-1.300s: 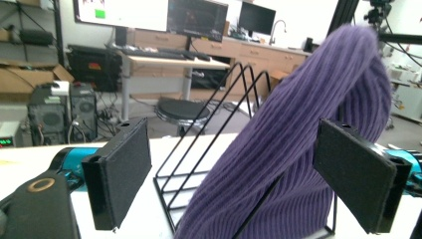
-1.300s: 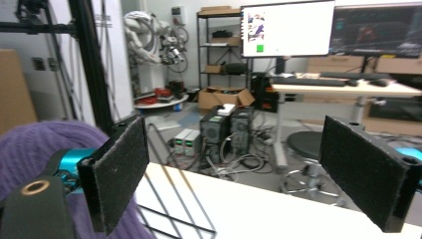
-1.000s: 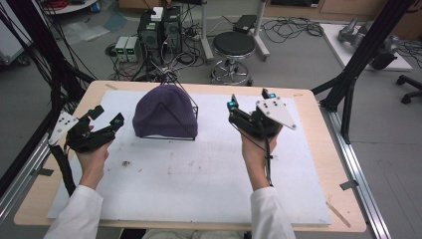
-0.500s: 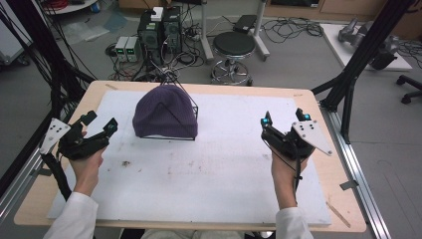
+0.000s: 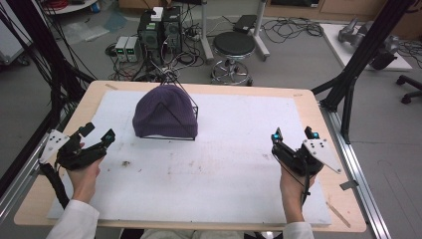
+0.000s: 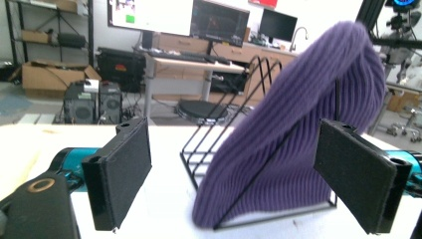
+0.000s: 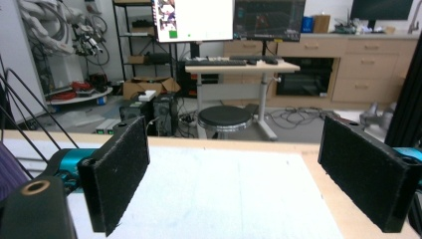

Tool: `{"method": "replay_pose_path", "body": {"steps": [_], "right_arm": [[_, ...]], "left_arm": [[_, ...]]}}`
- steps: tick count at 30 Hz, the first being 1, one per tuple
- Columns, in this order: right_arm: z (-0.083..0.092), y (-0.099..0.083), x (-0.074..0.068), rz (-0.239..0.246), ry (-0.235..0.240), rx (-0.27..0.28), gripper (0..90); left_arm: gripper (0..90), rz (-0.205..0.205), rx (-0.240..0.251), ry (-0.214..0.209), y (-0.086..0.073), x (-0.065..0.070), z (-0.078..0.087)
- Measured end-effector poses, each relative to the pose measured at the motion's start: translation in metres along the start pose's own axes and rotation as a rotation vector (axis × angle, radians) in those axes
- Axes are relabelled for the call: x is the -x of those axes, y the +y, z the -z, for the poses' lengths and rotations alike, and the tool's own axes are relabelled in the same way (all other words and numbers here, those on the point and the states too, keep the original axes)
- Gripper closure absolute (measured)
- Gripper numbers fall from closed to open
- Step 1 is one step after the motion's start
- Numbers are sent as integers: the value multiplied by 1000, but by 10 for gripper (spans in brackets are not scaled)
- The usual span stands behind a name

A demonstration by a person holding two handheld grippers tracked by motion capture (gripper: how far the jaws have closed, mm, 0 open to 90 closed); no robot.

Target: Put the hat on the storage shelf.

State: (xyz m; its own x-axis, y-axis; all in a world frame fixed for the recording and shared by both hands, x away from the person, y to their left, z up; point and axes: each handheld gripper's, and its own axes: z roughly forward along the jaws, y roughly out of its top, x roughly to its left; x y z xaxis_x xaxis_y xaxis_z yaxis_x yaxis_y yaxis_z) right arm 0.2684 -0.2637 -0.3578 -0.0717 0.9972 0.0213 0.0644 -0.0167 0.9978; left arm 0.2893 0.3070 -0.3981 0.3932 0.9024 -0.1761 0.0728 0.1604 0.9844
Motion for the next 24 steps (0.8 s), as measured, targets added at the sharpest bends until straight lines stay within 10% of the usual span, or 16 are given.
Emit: {"method": "replay_pose_path", "body": {"steps": [24], "right_arm": [[3,-71,6,-14,-25,-109,119]], "left_arm": [[105,-56,-97,3,-42,4,-1]]}}
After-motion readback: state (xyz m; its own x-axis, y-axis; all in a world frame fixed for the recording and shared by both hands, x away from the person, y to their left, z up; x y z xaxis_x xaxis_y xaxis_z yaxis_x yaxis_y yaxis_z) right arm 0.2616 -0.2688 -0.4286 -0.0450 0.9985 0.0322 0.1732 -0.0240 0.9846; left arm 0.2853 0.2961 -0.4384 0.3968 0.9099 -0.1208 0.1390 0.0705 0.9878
